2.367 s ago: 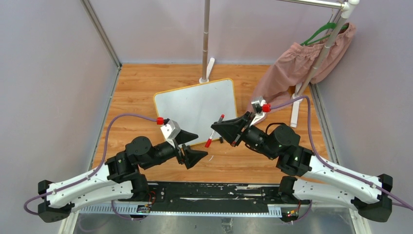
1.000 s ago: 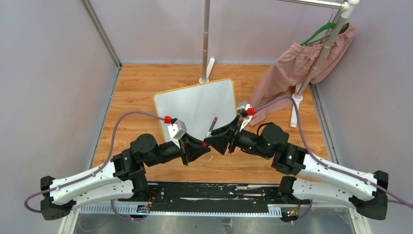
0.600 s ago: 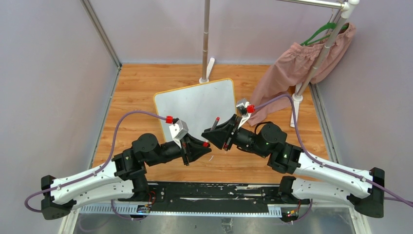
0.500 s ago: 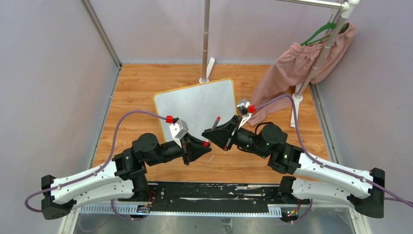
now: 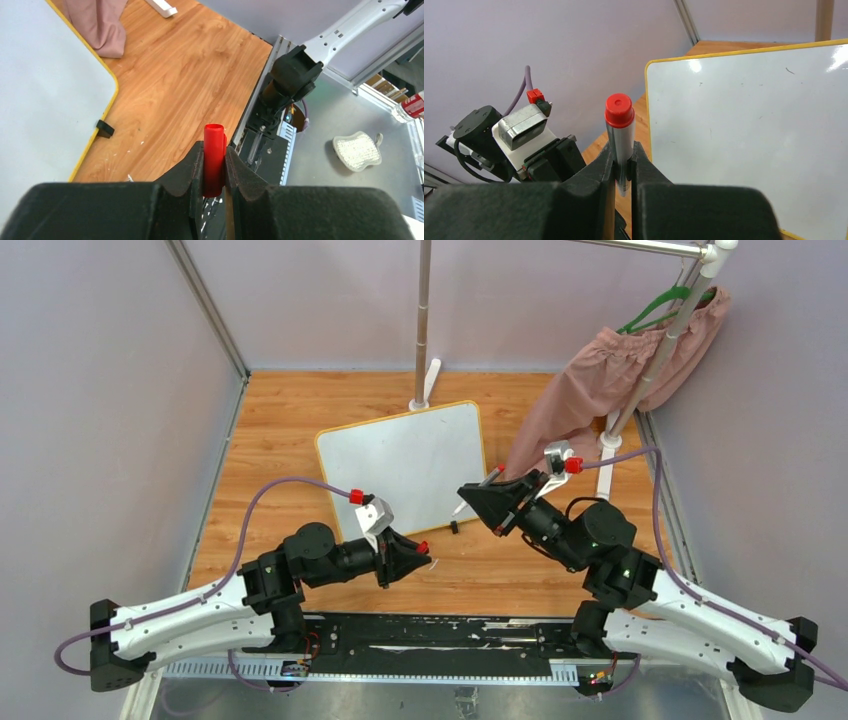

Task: Write a sentence on the whiteboard
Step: Open the whiteboard marker at the center of the board, then place the pen cap at the center of the board.

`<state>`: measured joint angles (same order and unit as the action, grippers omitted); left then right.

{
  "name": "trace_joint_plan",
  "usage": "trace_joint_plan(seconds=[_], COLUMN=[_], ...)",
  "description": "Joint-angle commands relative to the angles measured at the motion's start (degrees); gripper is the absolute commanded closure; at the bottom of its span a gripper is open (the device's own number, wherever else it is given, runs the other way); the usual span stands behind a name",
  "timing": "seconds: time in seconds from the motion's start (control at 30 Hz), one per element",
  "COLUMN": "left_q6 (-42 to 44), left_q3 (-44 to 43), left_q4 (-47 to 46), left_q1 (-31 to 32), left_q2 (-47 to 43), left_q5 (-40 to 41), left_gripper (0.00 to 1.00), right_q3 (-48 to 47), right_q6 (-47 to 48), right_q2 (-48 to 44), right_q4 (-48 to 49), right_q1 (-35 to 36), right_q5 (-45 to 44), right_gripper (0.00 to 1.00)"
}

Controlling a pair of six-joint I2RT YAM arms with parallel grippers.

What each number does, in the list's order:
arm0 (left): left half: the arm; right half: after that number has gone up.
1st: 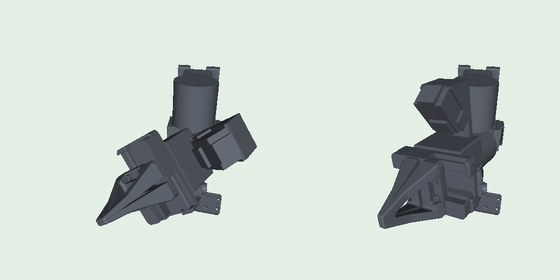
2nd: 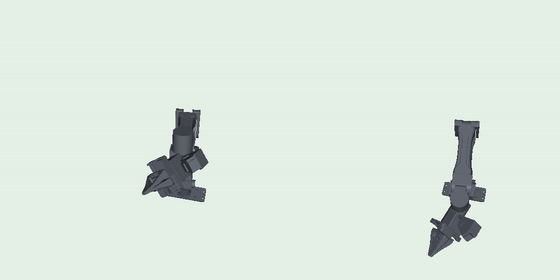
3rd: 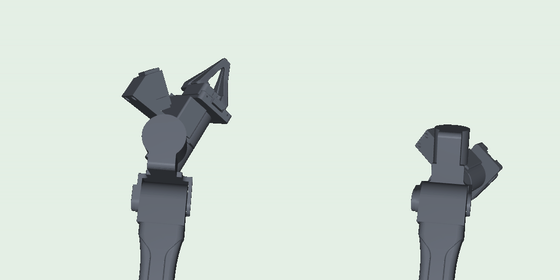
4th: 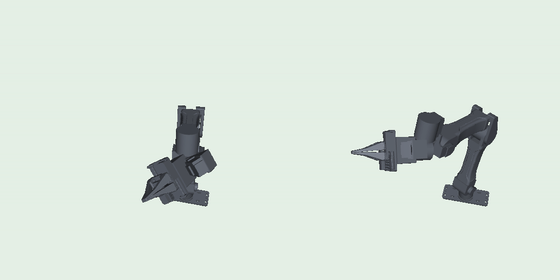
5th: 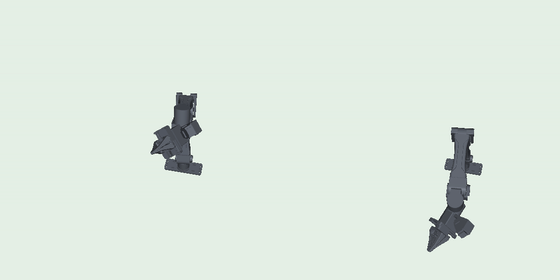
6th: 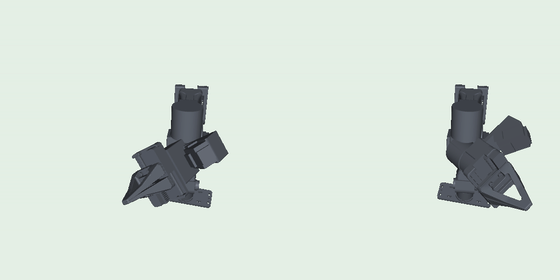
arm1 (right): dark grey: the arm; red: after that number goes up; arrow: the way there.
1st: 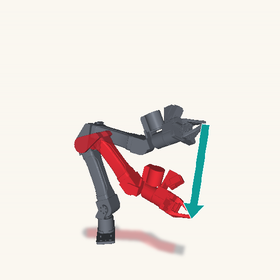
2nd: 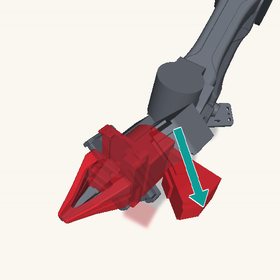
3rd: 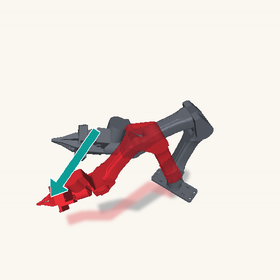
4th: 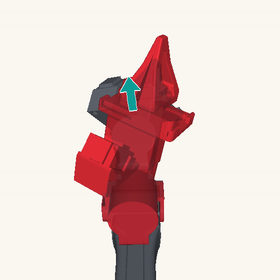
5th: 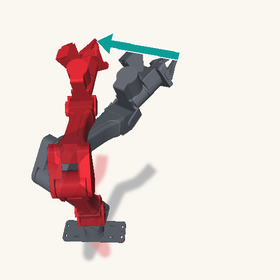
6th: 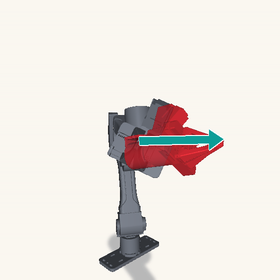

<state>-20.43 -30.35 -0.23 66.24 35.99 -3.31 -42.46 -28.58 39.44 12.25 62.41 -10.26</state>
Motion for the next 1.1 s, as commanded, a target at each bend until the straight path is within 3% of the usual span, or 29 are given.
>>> trace_joint_plan(seconds=[0.0,0.13,0.33,0.57,0.7,1.07], left_q6=[-0.6,2.6,8.7,10.8,10.5,10.1], left_q3=[-0.3,-2.3,-11.1,-21.0,-22.7,-25.7], left_q4=[1.2,8.3,18.1,22.4,22.3,25.3], left_q1=[-0.1,-0.1,0.0,0.2,0.5,1.6], left_q2=[0.2,6.6,27.8,49.5,54.9,62.8], left_q5=[3.0,7.1,4.2,6.9,5.8,6.7], left_gripper=[1.00,1.00,1.00,1.00,1.00,0.84], right_q3=[-1.2,-3.7,-2.3,-1.8,-1.3,-1.2], right_q6=[4.1,8.1,11.0,8.2,7.9,8.1], right_q2=[-1.7,-5.3,-18.0,-23.0,-23.5,-24.5], right_q4=[-3.8,-16.4,-31.5,-39.7,-40.6,-40.6], right_q1=[-0.5,-0.5,-0.4,-0.5,-0.5,-0.5], right_q5=[-4.7,-10.2,-20.2,-20.0,-19.0,-19.0], right_gripper=[1.00,1.00,1.00,1.00,1.00,1.00])
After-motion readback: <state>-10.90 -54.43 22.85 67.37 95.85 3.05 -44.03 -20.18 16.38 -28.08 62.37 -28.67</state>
